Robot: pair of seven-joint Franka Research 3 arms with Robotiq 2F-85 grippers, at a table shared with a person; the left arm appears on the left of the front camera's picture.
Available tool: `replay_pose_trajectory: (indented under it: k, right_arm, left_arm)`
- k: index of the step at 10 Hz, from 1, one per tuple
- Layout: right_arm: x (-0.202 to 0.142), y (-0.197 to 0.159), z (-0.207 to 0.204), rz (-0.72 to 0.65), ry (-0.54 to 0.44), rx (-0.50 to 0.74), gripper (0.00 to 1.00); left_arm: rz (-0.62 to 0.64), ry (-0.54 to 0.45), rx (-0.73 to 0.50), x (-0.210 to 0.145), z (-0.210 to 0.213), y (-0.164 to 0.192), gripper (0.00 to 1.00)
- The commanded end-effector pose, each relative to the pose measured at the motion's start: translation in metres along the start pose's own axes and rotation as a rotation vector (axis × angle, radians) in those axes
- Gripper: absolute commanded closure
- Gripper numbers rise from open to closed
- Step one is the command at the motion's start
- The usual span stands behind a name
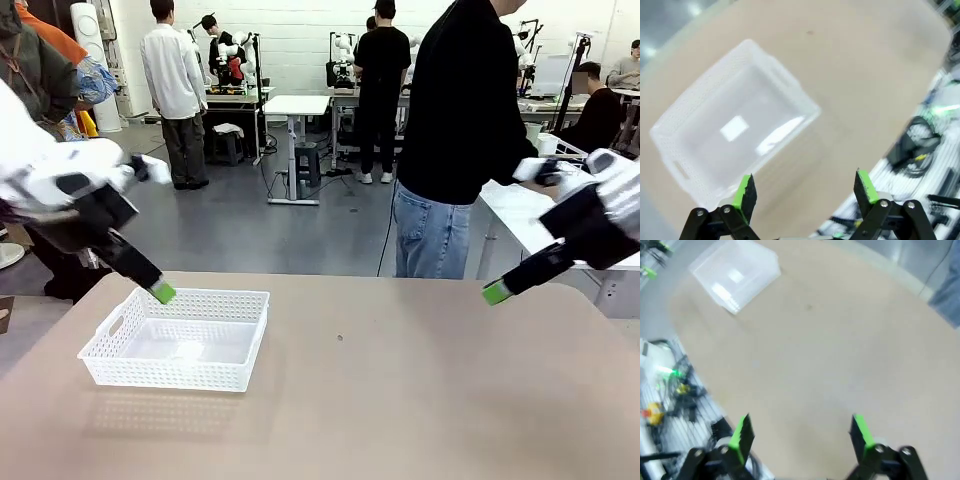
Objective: Clean and organize the cups into the basket.
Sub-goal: Pick up the Organizing basket and move it to the center of the table, then pick up the Reusable plastic cup from the right side of the table and place it inside the Organizing basket.
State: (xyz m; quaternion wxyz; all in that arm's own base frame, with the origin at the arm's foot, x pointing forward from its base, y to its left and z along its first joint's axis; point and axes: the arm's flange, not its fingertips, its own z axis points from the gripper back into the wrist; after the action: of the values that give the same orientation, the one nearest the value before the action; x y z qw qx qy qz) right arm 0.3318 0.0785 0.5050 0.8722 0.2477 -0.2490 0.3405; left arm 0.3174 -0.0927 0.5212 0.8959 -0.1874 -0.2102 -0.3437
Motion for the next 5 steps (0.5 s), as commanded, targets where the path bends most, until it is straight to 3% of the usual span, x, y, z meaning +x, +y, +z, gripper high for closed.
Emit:
replay_pose_trajectory:
  k: [1, 5]
  right_arm:
    - [-0.011, -0.04, 0.026, -0.305, -0.171, 0.535, 0.0]
    - [-0.041, -0.1, 0.042, -0.469, -0.271, 0.706, 0.0]
  left_arm:
    - [0.236, -0.092, -0.335, -0.015, 0.025, 0.029, 0.0]
    - [0.574, -0.205, -0.427, -0.063, 0.031, 0.123, 0.0]
